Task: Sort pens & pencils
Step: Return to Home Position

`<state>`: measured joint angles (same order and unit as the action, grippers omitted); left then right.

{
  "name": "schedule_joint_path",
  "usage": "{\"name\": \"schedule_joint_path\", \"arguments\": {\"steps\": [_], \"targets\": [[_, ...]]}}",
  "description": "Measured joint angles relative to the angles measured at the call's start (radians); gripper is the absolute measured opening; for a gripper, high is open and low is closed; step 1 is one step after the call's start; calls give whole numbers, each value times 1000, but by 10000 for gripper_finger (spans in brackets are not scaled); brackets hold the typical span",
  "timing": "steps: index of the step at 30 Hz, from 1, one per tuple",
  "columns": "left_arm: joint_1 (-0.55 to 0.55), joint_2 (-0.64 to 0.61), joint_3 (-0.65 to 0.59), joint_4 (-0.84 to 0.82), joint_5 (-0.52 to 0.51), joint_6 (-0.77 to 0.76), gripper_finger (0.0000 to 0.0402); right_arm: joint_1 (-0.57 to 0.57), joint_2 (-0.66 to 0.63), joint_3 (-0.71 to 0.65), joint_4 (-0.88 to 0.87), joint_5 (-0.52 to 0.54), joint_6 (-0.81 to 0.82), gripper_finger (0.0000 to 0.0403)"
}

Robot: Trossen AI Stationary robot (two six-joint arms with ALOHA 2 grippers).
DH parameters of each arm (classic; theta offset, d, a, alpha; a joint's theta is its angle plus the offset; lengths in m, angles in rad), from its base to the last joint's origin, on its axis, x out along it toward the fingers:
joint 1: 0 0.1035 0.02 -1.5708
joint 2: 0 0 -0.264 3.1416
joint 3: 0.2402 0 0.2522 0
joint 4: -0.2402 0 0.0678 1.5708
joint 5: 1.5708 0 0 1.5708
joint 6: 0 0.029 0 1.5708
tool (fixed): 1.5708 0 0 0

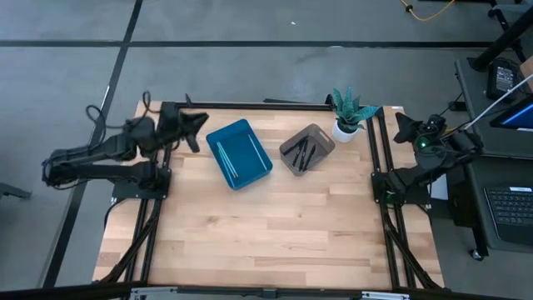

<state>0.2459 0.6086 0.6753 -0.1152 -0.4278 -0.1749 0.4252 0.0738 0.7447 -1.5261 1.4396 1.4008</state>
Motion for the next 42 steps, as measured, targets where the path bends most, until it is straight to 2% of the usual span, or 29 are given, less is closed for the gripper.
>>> {"name": "schedule_joint_path", "arguments": {"steps": [5, 11, 13, 19, 22, 26, 30, 38, 42], "targets": [[-98, -126, -157, -4, 0, -17, 47, 0, 0, -53, 225, -1, -236, 47], [-182, -269, -327, 74, -87, -24, 46, 0, 0, -171, 543, -52, -492, 47], [-193, -316, -368, 73, -100, -16, 44, 0, 0, -209, 721, -46, -641, 47], [-201, -384, -454, 46, -104, 2, 44, 1, 4, -343, 1394, -91, -1293, 47], [-201, -387, -489, 44, -104, 2, 44, 1, 18, -463, 1653, -100, -1479, 47], [-201, -388, -512, 56, -104, 2, 44, -3, 18, -625, 1847, -45, -1513, 47], [-196, -388, -521, 58, -106, 24, 43, -42, 15, -725, 1983, -35, -1555, 47], [-127, -388, -593, 66, -107, 40, 43, -191, 6, -738, 1972, -63, -1612, 47], [-83, -388, -655, 150, -74, 48, 43, -270, 6, -738, 1952, -106, -1621, 47]]}}
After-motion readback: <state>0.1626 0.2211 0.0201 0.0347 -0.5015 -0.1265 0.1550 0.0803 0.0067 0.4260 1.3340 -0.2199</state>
